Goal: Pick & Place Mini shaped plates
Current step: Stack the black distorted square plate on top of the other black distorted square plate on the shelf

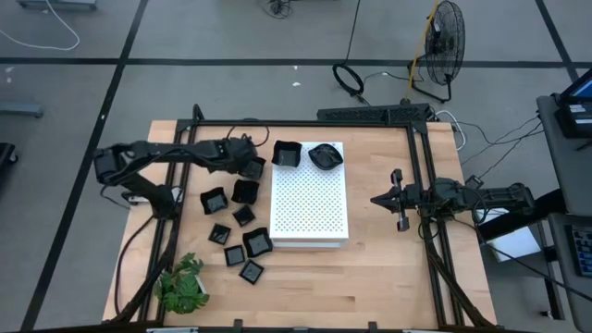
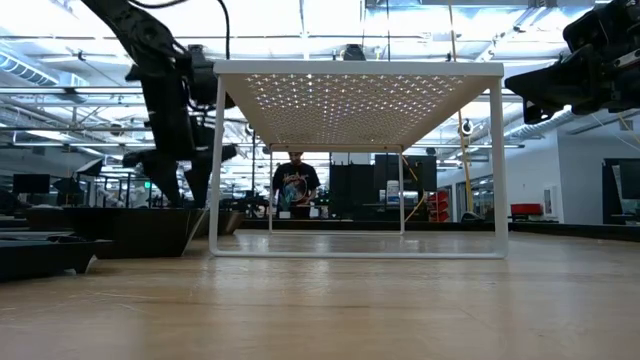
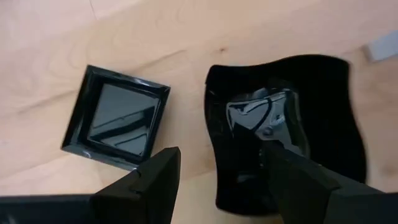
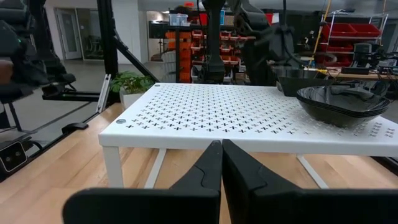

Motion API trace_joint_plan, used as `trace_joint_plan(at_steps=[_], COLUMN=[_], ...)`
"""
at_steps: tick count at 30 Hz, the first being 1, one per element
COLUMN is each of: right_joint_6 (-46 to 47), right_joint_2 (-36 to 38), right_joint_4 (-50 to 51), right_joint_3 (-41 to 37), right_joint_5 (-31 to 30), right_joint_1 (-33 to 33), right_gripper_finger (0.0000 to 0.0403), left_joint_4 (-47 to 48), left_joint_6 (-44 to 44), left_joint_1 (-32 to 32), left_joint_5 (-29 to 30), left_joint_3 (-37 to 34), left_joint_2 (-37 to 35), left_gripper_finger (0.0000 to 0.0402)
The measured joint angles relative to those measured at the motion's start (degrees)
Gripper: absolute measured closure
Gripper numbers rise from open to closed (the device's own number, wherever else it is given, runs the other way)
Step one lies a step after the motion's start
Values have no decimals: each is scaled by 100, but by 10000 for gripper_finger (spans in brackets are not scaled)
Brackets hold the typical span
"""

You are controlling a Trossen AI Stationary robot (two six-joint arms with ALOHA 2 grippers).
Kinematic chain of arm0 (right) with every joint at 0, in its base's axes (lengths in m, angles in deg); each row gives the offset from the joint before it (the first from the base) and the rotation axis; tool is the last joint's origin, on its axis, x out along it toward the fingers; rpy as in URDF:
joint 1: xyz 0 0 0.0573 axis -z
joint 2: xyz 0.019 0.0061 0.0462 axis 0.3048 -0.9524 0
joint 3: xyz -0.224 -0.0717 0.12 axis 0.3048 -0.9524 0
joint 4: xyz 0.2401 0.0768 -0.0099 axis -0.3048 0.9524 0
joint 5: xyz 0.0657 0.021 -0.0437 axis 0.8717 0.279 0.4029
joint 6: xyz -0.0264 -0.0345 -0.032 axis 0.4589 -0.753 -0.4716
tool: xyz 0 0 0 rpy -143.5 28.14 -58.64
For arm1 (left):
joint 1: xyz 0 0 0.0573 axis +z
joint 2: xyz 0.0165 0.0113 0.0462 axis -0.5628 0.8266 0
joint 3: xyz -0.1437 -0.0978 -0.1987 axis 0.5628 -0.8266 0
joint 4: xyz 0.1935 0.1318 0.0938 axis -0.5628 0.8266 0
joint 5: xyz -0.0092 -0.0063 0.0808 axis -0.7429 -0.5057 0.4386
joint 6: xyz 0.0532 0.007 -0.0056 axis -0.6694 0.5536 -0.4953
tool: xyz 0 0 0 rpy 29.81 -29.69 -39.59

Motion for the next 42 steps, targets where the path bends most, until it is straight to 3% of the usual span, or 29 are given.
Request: trace_joint_plan(at_steps=[22, 42], right_joint_6=[0, 0], right_joint_2=[-1, -1], right_joint_4=[0, 0], right_joint_3=[1, 0], right_joint_5=[0, 0], right_joint_1=[0, 1], right_gripper_finger=[403, 403], left_joint_4=[-94, -285], left_joint_6=[26, -176], left_joint_1=[170, 301], left_joint_5=[-417, -220], left_joint_3=[-6, -4], left_joint_2=[476, 533], left_gripper_finger=[172, 180])
